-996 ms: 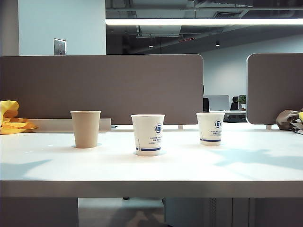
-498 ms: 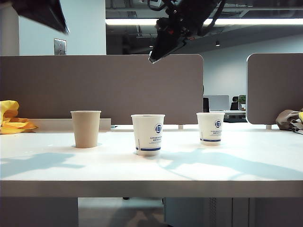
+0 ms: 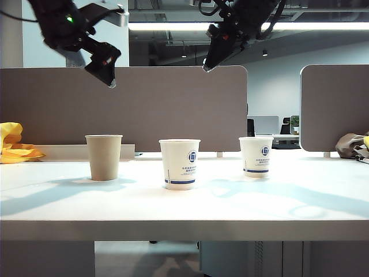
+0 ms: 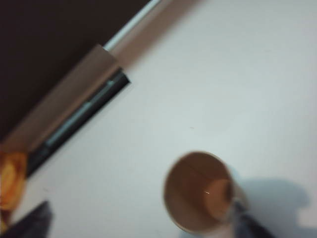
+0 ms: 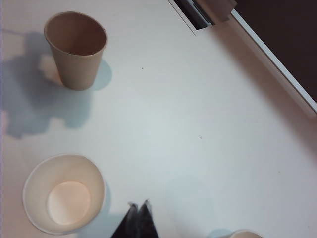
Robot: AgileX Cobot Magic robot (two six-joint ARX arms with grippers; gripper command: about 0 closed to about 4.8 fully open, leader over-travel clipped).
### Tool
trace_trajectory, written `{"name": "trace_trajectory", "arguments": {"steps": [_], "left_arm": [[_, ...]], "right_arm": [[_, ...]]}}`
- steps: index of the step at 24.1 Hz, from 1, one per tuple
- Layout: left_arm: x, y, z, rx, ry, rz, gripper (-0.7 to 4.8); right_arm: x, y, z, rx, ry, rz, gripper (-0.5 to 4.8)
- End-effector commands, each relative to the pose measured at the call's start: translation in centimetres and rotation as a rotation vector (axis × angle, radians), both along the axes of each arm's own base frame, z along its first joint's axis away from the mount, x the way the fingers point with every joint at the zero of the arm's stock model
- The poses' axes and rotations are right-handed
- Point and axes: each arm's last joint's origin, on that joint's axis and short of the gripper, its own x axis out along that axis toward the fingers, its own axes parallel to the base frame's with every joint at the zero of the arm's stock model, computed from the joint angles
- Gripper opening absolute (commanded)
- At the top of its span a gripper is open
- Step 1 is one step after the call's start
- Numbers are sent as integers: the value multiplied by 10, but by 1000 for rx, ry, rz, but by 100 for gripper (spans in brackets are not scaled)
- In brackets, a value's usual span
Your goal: Pick up all the paper cups on the table one by one and stack them together.
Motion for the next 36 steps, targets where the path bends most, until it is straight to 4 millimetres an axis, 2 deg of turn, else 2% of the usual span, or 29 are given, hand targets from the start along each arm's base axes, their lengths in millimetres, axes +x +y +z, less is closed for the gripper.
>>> {"name": "trace_trajectory", "arguments": {"steps": [1,4,8,12,18,22,23,24,25,26,29,33,35,36], "left_arm": [[21,-6,6,94,-42,-16,479],[33,-10,0,63,6,-3,479],[33,-14,-22,-122,197,-29,479],[44,-17,-44,-82,243,-49,479],[65,-21,-74,-25,222,2,479],[70,-22,-89,-15,252,3,471],[70,-23,-90,-16,249,4,376],[71,-22,-89,-12,244,11,175],[71,-22,-89,-10,238,16,33],[71,-22,-88,-11,230,18,-6],[72,-23,-86,-15,221,17,-6],[71,-22,-73,-25,193,17,-6],[67,-21,-60,-30,185,16,-6],[62,-21,-44,-58,177,2,-6]], "right_arm": [[-1,1,5,29,-16,31,-5],[-1,1,6,32,-22,31,-5],[1,-1,8,41,-45,21,-5],[4,-1,12,85,-69,6,-5],[4,-2,12,84,-65,3,-5],[4,-3,10,76,-51,0,-5],[4,-3,10,75,-49,0,-5],[4,-4,10,73,-46,-2,-5],[4,-4,10,72,-46,-3,-5],[4,-4,10,71,-45,-3,-5],[4,-4,10,70,-46,-6,-5],[3,-5,11,54,-53,-35,-5],[1,-6,14,57,-60,-36,-5],[1,-7,16,51,-72,-47,-5]]}}
